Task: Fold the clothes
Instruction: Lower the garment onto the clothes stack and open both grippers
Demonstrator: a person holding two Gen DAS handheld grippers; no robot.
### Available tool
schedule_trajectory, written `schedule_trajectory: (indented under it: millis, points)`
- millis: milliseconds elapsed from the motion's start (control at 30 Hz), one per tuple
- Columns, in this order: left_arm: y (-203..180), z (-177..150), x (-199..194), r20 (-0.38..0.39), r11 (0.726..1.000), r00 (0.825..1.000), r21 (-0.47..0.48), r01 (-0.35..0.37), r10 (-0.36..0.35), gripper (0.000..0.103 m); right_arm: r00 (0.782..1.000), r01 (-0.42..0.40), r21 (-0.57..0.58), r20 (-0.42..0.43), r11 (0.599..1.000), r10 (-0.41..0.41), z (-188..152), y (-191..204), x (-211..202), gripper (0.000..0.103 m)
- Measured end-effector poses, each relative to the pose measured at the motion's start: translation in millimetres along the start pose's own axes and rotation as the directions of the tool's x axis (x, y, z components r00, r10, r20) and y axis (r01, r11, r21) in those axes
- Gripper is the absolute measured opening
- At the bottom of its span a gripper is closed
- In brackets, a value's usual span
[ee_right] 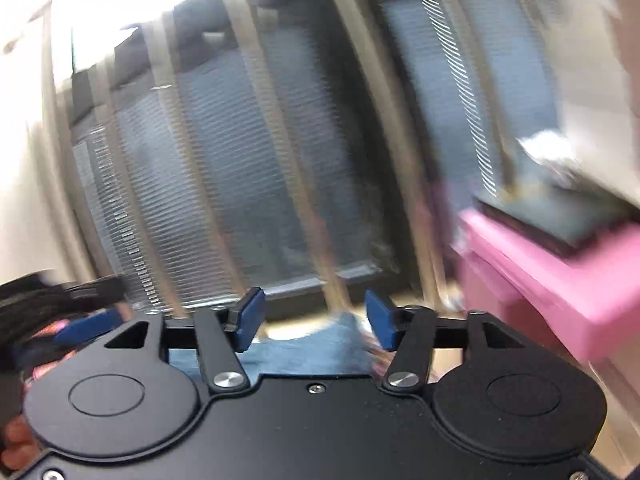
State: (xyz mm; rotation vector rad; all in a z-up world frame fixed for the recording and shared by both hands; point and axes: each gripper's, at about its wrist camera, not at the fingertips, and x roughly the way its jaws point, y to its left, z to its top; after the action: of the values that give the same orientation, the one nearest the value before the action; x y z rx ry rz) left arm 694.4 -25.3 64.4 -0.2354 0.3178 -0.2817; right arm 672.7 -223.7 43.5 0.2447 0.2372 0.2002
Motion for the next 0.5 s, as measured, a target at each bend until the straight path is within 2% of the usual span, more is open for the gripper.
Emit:
schedule_trajectory:
  millis: [33,67,133,200,267,333,500]
  points:
    - [-10,-4,7,-0.034,0.997,0.998,0.064,-0.053,0.056,0.027,1.0,-0.003,-0.028,-0.024,1.0,0.002,-3,10,5,0.027]
    - [-14,-10,14,-0.055,0.991,0.994,0.093,-0.093,0.098,0.023,0.999,0.008,-0.048,-0.051,0.999,-0.01,-6,19,12,0.027]
    - [-10,-20,22,-0.08,0.987,0.986,0.082,-0.141,0.147,0.022,0.994,0.06,-0.066,-0.092,0.996,-0.066,-16,22,24,0.026]
    - [3,-27,24,-0.085,0.987,0.984,0.017,-0.157,0.158,0.021,0.986,0.115,-0.072,-0.112,0.991,-0.123,-28,18,31,0.025]
    - [15,-34,23,-0.082,0.989,0.987,-0.045,-0.14,0.136,0.022,0.981,0.146,-0.041,-0.124,0.988,-0.15,-38,6,33,0.019]
    - [27,-40,24,-0.083,0.989,0.99,-0.088,-0.118,0.111,0.021,0.979,0.164,0.013,-0.128,0.986,-0.161,-48,-8,33,0.019]
    - [39,-46,30,-0.05,0.987,0.994,-0.122,-0.102,0.096,0.022,0.979,0.168,0.035,-0.12,0.985,-0.162,-60,-13,34,0.019]
